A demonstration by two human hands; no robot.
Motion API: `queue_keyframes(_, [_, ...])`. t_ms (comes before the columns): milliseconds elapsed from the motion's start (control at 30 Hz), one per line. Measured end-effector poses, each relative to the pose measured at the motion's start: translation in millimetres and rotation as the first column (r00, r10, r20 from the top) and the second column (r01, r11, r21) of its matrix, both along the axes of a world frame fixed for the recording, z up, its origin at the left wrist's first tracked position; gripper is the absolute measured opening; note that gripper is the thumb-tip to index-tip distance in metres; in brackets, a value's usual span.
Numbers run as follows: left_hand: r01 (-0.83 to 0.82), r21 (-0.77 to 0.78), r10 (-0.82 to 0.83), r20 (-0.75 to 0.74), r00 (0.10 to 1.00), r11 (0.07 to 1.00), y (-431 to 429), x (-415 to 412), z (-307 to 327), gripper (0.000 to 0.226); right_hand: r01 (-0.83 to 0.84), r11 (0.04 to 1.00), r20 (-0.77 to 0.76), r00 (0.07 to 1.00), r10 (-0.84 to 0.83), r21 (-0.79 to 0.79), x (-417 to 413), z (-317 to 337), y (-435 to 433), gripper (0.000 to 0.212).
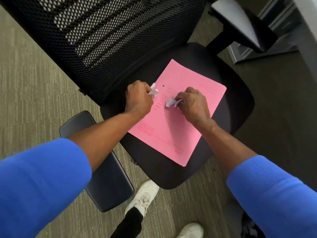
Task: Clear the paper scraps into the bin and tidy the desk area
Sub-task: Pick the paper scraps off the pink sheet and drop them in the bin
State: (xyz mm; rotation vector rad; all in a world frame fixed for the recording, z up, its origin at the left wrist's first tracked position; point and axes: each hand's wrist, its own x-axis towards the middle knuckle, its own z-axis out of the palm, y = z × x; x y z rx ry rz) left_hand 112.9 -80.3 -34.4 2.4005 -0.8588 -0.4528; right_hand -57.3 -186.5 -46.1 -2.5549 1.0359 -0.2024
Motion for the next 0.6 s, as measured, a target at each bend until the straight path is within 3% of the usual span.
queue_keyframes(200, [0.037,-0.046,-0.039,-0.023,0.999,0.998,4,-26,7,0.01,0.219,0.972,0.129,0.965,-0.228,0.083,-42,-5,13,0.017])
queue_keyframes(467, [0.15,-0.089,-0.158,-0.091,0.983,0.985,2,-101,17,0.012,0.439,0.846,0.275,0.81,-0.518,0.301,-134,-3,51,0.02])
queue_keyframes(600, [0.261,-0.06,-0.267,-0.141,0.953,0.963,4,-161,18,0.014,0.585,0.756,0.282,0.703,-0.653,0.295,-195,-7,78,0.018])
